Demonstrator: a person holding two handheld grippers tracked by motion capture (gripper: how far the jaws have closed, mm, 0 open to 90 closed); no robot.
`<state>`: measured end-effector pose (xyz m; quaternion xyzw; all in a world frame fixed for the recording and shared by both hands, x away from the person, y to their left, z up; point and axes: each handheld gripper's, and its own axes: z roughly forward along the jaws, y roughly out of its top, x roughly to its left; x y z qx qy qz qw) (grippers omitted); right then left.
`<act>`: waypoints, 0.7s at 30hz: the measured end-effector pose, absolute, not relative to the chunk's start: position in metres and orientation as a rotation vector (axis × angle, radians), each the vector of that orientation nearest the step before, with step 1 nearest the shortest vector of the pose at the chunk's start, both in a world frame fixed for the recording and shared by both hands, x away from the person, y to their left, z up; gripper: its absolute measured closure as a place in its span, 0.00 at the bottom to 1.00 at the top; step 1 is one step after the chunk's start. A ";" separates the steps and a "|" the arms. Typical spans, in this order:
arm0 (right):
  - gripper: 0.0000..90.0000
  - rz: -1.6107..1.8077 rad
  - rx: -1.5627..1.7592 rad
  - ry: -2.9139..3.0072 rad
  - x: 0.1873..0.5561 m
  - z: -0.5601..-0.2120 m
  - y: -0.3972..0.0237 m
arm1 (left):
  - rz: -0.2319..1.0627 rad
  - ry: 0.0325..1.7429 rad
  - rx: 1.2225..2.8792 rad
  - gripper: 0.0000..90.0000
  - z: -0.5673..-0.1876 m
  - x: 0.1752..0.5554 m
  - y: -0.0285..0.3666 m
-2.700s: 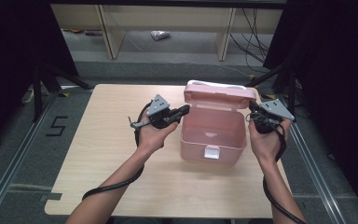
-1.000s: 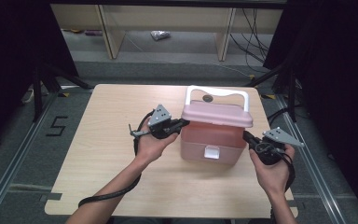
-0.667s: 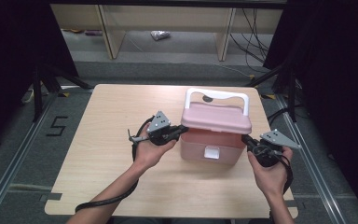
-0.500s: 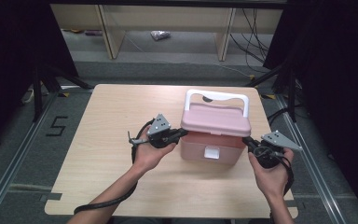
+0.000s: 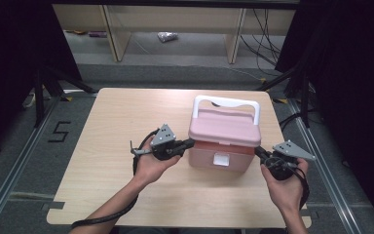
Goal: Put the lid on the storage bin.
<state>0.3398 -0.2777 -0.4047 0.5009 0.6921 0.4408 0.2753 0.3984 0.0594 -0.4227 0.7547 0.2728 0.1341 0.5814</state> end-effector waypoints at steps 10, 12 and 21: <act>1.00 1.074 1.340 1.841 0.325 -0.411 -0.290 | 0.329 0.636 1.743 0.99 -0.416 0.387 0.080; 1.00 1.077 1.356 1.838 0.324 -0.414 -0.294 | 0.339 0.637 1.746 0.98 -0.416 0.385 0.085; 0.97 1.062 1.417 1.827 0.325 -0.424 -0.301 | 0.395 0.673 1.741 0.90 -0.429 0.381 0.109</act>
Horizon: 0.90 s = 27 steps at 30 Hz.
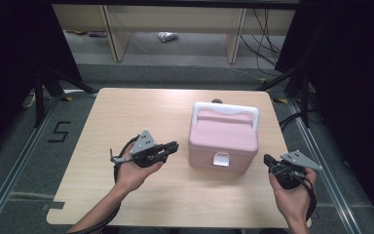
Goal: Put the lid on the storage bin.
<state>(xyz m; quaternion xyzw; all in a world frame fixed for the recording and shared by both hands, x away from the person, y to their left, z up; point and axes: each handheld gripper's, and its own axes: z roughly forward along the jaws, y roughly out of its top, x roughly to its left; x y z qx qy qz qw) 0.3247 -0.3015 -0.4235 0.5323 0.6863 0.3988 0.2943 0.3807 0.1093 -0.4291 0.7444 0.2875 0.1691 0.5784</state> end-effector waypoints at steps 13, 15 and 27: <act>0.84 1.070 1.500 1.782 0.327 -0.451 -0.312 | 0.512 0.774 1.723 0.68 -0.446 0.378 0.167; 0.80 1.028 1.469 1.790 0.329 -0.455 -0.316 | 0.515 0.796 1.711 0.67 -0.449 0.376 0.174; 0.69 1.060 1.500 1.771 0.332 -0.479 -0.323 | 0.580 0.928 1.668 0.62 -0.482 0.367 0.210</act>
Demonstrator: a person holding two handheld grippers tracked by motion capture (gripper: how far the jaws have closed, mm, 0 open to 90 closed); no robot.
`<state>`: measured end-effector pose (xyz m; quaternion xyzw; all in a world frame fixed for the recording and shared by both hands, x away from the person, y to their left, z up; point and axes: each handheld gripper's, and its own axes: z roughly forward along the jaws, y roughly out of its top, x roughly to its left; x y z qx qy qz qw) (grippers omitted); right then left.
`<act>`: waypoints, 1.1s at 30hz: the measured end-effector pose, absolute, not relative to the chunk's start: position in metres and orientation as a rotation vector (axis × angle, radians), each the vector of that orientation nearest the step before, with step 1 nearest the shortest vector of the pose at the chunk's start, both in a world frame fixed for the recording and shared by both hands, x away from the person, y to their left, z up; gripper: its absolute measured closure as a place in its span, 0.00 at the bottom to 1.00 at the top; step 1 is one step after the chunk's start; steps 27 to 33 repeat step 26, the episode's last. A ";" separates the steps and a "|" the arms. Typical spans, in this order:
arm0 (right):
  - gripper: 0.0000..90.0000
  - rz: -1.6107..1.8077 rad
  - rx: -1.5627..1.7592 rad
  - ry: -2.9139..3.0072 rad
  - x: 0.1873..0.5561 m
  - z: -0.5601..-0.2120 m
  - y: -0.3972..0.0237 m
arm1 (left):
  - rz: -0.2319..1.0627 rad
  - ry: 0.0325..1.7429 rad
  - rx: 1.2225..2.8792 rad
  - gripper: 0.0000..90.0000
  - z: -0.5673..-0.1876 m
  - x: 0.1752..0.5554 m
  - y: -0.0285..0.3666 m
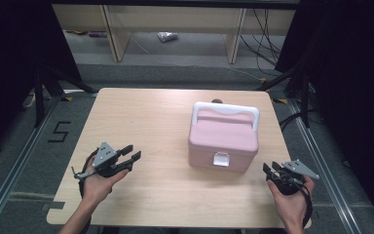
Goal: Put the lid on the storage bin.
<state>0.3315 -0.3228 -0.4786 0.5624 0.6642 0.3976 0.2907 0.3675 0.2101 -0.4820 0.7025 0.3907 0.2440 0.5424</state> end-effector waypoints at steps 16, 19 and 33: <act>0.61 1.087 1.535 1.713 0.332 -0.506 -0.325 | 0.648 1.043 1.592 0.61 -0.521 0.359 0.248; 0.61 1.097 1.493 1.701 0.332 -0.508 -0.325 | 0.659 1.035 1.582 0.61 -0.523 0.358 0.247; 0.60 1.166 1.484 1.610 0.328 -0.511 -0.321 | 0.694 1.029 1.556 0.60 -0.524 0.354 0.248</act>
